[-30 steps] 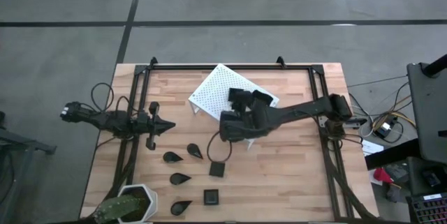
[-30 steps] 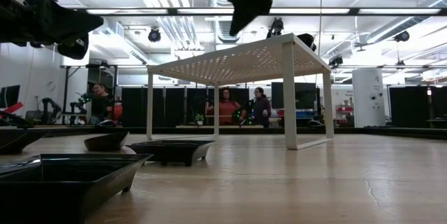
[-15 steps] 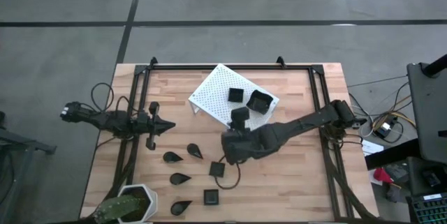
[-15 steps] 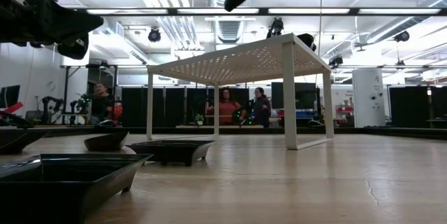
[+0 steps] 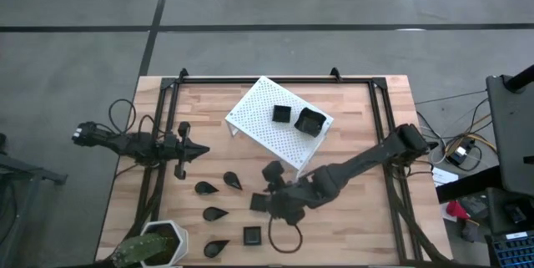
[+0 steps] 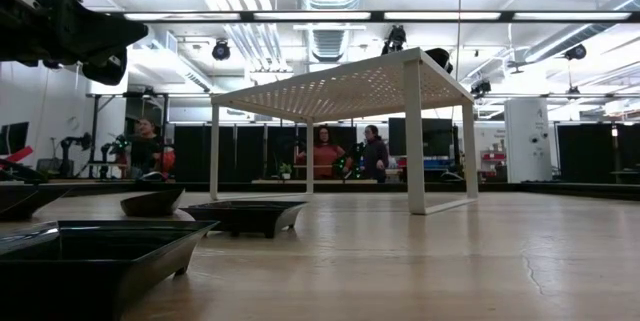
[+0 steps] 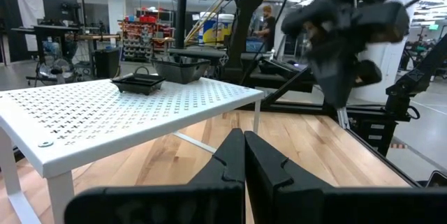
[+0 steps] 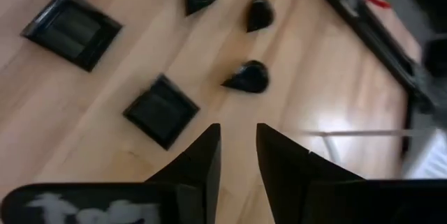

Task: Pick & Place Mini shaped plates
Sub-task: Stack the square plate on top of the other square plates on the shelf

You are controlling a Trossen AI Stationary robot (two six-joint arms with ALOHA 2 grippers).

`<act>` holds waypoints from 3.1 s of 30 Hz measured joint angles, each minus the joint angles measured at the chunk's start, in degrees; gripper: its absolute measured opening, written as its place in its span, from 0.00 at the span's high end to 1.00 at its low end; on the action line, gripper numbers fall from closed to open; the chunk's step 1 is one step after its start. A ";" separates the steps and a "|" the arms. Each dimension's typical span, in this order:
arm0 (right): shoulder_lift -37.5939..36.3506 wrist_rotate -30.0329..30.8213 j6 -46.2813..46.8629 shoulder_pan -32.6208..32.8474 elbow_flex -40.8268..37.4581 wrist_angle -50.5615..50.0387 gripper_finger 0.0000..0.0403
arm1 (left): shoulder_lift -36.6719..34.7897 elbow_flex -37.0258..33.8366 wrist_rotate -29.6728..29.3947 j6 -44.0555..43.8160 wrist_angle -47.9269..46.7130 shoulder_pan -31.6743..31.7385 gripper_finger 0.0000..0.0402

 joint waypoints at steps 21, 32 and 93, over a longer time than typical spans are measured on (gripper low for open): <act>0.04 -1.44 -2.81 4.34 -14.64 19.10 0.81 | 0.00 0.00 0.01 0.01 0.01 0.04 1.00; 0.04 -1.31 -6.69 5.16 -21.03 24.74 0.82 | 0.00 0.00 0.00 -0.01 0.00 0.02 1.00; 10.51 6.25 -18.84 4.88 -21.13 32.09 0.85 | 0.07 0.00 0.01 0.00 0.00 0.02 1.00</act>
